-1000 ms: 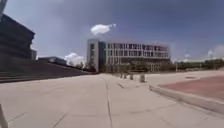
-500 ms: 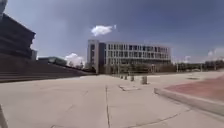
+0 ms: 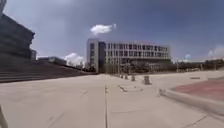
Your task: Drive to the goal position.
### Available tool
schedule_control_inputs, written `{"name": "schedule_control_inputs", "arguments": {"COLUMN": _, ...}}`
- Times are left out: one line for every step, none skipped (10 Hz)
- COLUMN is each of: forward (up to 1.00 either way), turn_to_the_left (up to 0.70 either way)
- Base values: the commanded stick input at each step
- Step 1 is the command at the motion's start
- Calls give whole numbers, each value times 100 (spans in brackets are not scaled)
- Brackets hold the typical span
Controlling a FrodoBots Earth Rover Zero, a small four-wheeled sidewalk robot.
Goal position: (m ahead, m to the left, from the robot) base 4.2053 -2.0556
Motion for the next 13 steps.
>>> {"name": "schedule_control_inputs", "arguments": {"forward": 70, "turn_to_the_left": 2}}
{"name": "schedule_control_inputs", "arguments": {"forward": 70, "turn_to_the_left": -5}}
{"name": "schedule_control_inputs", "arguments": {"forward": 70, "turn_to_the_left": -15}}
{"name": "schedule_control_inputs", "arguments": {"forward": 70, "turn_to_the_left": -24}}
{"name": "schedule_control_inputs", "arguments": {"forward": 70, "turn_to_the_left": -32}}
{"name": "schedule_control_inputs", "arguments": {"forward": 70, "turn_to_the_left": 2}}
{"name": "schedule_control_inputs", "arguments": {"forward": 70, "turn_to_the_left": 2}}
{"name": "schedule_control_inputs", "arguments": {"forward": 70, "turn_to_the_left": 2}}
{"name": "schedule_control_inputs", "arguments": {"forward": 70, "turn_to_the_left": 2}}
{"name": "schedule_control_inputs", "arguments": {"forward": 70, "turn_to_the_left": 2}}
{"name": "schedule_control_inputs", "arguments": {"forward": 70, "turn_to_the_left": -14}}
{"name": "schedule_control_inputs", "arguments": {"forward": 70, "turn_to_the_left": -33}}
{"name": "schedule_control_inputs", "arguments": {"forward": 70, "turn_to_the_left": -33}}
